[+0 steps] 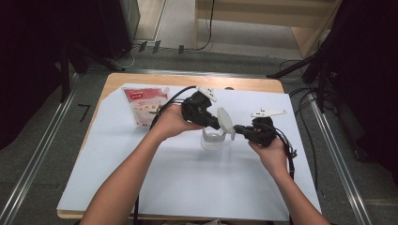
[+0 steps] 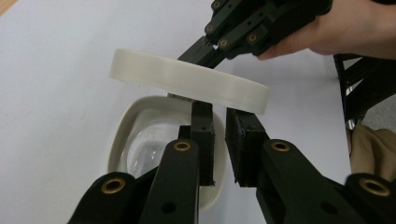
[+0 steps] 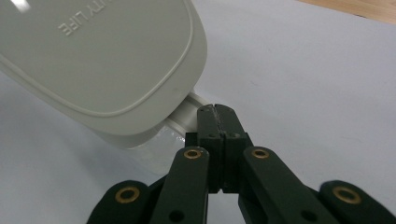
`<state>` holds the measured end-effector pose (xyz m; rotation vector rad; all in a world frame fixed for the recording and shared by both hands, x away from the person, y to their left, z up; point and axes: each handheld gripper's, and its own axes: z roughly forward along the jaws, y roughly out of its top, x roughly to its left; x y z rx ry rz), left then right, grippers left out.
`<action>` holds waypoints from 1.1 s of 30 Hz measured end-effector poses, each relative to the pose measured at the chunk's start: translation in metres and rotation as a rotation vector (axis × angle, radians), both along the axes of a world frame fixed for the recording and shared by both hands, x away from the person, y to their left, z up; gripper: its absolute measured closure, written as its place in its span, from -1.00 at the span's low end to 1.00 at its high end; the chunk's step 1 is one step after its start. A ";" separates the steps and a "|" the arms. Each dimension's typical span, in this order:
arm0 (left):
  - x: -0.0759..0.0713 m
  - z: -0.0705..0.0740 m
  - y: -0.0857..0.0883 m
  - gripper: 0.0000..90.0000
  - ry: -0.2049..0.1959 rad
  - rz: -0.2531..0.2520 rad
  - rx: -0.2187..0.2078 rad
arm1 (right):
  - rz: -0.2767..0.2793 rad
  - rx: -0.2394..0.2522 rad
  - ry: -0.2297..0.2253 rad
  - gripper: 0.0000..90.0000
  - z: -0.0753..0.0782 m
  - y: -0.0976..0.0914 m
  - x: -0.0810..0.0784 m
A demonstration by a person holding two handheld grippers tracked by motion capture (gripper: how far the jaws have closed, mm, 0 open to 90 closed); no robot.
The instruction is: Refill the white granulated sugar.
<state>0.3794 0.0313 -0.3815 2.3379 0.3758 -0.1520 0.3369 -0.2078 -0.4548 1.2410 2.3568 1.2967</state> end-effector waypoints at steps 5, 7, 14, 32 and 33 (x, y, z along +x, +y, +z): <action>0.000 0.002 -0.011 0.80 -0.016 0.011 0.000 | 0.000 0.016 0.004 1.00 -0.001 -0.001 0.001; 0.000 0.004 -0.016 0.81 -0.009 0.002 -0.007 | 0.000 0.018 0.005 1.00 -0.001 -0.002 0.001; 0.000 0.006 -0.029 0.83 -0.001 -0.004 0.004 | 0.001 0.020 0.009 1.00 -0.001 -0.002 0.000; -0.006 0.013 0.008 0.45 -0.051 0.051 -0.027 | 0.031 0.092 0.038 0.45 0.006 -0.023 -0.022; -0.007 0.013 0.010 0.44 -0.056 0.060 -0.019 | 0.030 0.096 0.022 0.34 0.007 -0.023 -0.025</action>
